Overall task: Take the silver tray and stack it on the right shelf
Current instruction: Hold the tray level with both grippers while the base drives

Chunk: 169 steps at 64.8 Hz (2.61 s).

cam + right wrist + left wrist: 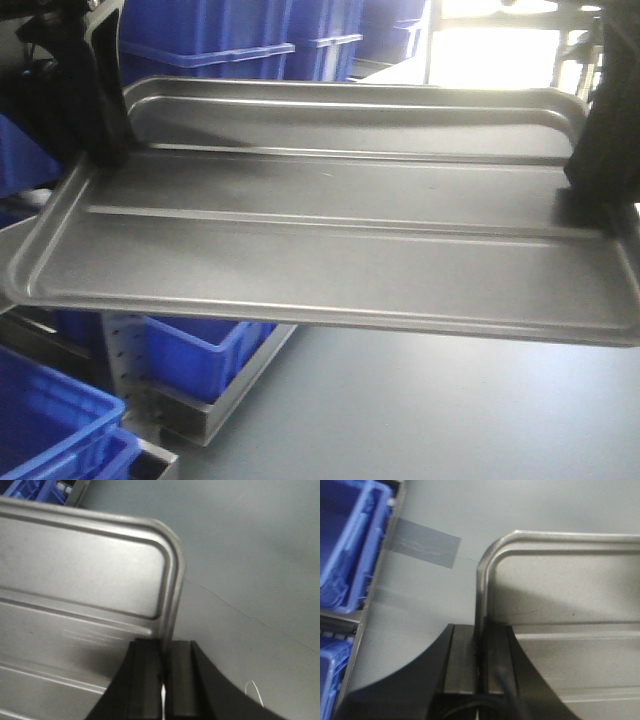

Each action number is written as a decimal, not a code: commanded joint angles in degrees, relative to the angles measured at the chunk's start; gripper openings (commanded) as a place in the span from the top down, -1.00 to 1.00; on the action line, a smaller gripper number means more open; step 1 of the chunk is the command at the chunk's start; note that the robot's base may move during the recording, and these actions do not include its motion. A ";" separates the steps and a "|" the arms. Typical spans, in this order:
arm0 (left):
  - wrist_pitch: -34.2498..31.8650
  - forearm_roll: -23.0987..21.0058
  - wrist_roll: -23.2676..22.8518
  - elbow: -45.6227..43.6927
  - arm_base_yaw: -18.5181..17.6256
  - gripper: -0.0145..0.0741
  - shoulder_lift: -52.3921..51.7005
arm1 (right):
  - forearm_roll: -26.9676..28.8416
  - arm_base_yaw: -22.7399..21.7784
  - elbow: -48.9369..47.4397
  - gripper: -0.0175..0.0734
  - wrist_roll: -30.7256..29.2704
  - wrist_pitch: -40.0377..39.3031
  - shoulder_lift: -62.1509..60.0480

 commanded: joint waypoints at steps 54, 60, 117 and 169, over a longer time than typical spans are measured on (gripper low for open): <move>0.60 3.39 -0.21 -1.92 -0.11 0.88 -1.60 | -2.58 -0.14 -1.62 0.49 -1.40 1.31 -1.18; 0.60 3.39 -0.21 -1.92 -0.11 0.88 -1.60 | -2.58 -0.14 -1.62 0.49 -1.40 1.31 -1.18; 0.60 2.75 -0.21 -1.92 -0.11 0.88 -1.60 | -2.58 -0.14 -1.62 0.49 -1.40 1.31 -1.18; 0.60 2.49 -0.21 -1.92 -0.11 0.88 -1.60 | -2.58 -0.14 -1.62 0.49 -1.40 1.31 -1.18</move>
